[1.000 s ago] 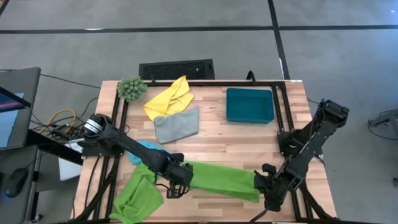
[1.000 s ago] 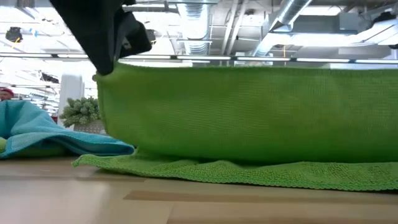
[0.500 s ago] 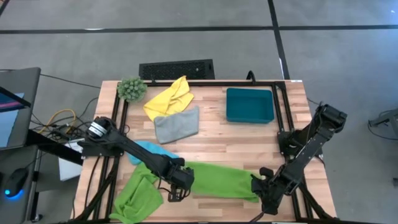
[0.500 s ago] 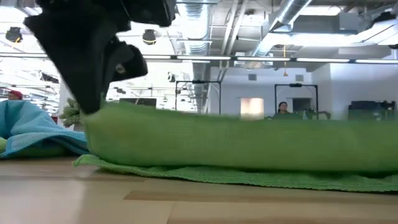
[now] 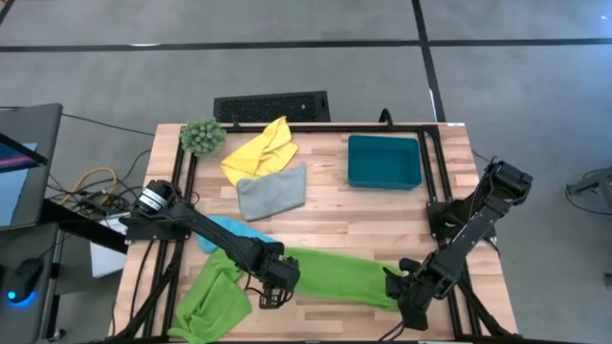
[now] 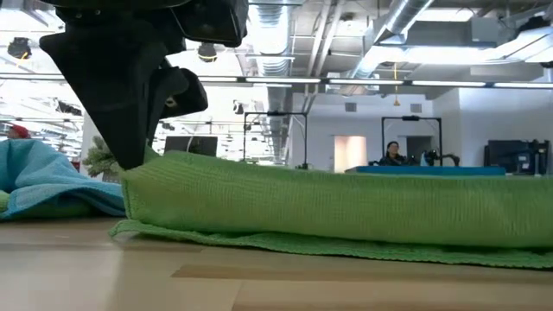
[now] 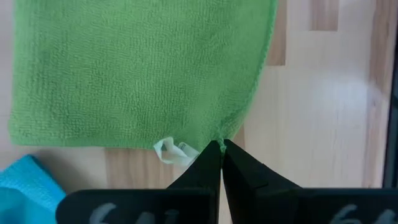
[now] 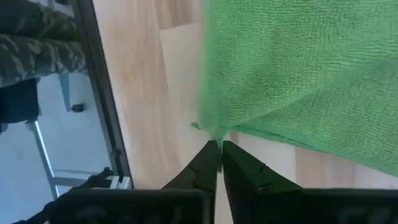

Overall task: Fold microfiber towels
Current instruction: Fold the right green microfiber cloth

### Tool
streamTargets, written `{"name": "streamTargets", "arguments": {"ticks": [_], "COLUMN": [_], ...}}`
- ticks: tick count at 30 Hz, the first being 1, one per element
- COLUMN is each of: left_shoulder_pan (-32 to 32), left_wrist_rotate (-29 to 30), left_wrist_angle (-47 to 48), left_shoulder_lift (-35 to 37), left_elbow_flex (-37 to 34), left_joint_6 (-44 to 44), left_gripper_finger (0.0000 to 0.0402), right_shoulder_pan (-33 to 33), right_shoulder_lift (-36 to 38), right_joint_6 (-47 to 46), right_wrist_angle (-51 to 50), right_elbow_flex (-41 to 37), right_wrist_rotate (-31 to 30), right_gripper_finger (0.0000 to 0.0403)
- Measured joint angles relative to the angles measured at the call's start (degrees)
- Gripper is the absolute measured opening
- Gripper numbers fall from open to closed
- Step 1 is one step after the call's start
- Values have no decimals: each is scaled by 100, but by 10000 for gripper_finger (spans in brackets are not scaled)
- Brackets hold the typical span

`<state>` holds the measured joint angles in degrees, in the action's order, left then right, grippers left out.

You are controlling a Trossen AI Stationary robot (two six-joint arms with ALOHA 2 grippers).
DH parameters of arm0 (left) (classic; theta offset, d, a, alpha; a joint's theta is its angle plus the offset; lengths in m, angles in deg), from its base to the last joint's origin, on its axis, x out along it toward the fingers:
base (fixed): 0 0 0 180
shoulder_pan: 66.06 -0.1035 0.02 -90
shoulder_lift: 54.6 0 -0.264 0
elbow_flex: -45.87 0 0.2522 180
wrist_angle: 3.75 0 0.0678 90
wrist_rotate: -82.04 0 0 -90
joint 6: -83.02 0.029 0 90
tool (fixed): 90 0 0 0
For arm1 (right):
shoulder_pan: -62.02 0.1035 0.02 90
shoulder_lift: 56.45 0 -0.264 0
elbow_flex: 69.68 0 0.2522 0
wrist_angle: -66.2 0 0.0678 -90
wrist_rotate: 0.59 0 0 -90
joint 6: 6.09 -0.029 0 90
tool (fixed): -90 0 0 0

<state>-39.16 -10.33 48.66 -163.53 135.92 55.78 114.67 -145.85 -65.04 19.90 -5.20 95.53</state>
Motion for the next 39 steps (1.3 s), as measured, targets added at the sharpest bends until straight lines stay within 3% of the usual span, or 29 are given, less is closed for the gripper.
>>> {"name": "streamTargets", "arguments": {"ticks": [4, 12, 17, 24, 30, 39], "left_shoulder_pan": [2, 2, -59, -74, -54, 143], "left_wrist_rotate": [-22, 23, -589, -732, -50, 516], "left_wrist_angle": [5, 152, 255, 335, 821, 1105], "left_shoulder_lift": [0, 0, 0, 122, 585, 1188], "left_elbow_flex": [0, 0, 0, 0, 2, 7], "left_joint_6": [1, -3, -536, -864, -1169, -1830], "left_gripper_finger": [29, 119, 160, 171, 171, 171], "right_shoulder_pan": [-28, -24, -59, -116, -602, -2330], "right_shoulder_lift": [11, 11, 13, 467, 1240, 1604], "right_joint_6": [84, 45, -162, -260, -43, 2291], "right_wrist_angle": [0, 2, -26, -58, -100, -138], "right_elbow_flex": [0, 0, 0, 0, 0, 363], "right_wrist_rotate": [3, 75, 671, 612, 57, -6], "right_gripper_finger": [74, 141, 187, 217, 213, 194]}}
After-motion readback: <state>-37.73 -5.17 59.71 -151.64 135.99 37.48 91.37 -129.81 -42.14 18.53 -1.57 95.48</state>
